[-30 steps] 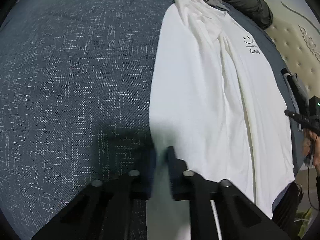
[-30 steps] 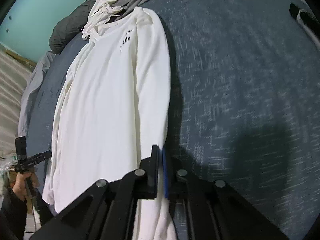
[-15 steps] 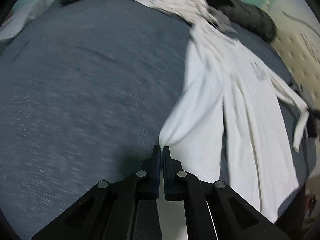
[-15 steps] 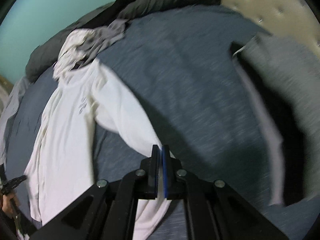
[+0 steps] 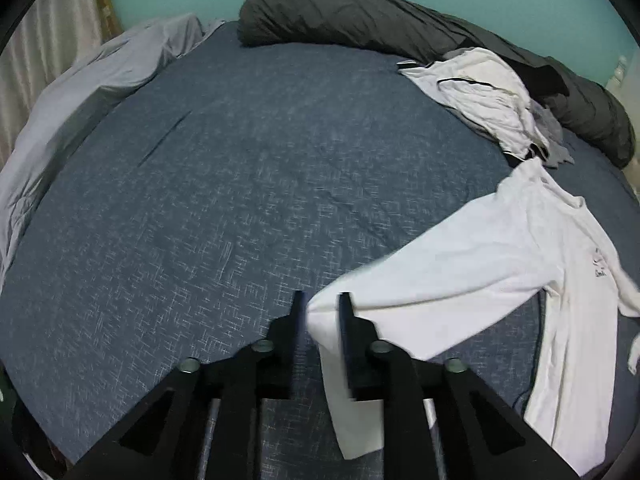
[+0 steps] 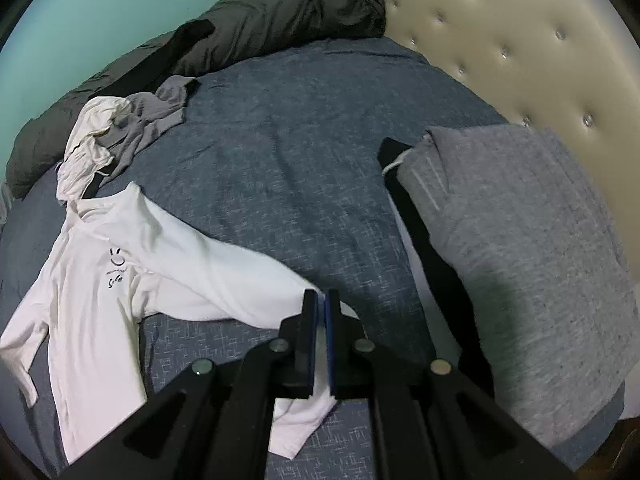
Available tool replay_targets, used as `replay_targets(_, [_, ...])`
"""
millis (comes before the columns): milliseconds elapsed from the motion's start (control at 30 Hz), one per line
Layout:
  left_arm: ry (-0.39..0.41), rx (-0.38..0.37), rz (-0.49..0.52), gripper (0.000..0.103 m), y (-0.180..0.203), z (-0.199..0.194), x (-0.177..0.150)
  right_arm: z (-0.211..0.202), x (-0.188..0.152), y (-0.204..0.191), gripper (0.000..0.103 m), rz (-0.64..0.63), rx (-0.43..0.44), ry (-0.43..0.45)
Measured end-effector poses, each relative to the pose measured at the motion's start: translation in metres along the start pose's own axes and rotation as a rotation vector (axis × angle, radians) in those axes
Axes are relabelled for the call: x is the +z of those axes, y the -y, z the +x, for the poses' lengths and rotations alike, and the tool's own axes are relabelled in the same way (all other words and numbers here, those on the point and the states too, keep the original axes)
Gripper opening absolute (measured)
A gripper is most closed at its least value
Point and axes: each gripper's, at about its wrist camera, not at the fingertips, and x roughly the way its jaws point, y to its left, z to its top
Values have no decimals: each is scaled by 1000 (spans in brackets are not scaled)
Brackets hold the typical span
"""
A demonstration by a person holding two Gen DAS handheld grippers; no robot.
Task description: Fold clothes
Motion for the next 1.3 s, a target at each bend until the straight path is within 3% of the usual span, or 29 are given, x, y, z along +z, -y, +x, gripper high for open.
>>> replay_targets(167, [-53,-133,47,30,38,3,-26,-17,-14,-3,8,32,47,38])
replay_targets(333, [-136,-285,42,30,79,10,-63,-18,-51,-28,13,-31,188,-54])
replay_targets(500, [-214,-359,88,33,128,17,-107,-9,-98,-58,20,-90,294,-164])
replay_targets(900, [-362,-439,220,38,188,16,-190,0,-208,-118,25,-191,441,-377])
replay_targets(1167, [-412,-447,257,41,207,20,-221,-2,-238,-137,25,-229,456,-418])
replay_targets(1300, [-392,-445,269,41,212,12,-225,-5,-244,-143,25,-234,460,-415])
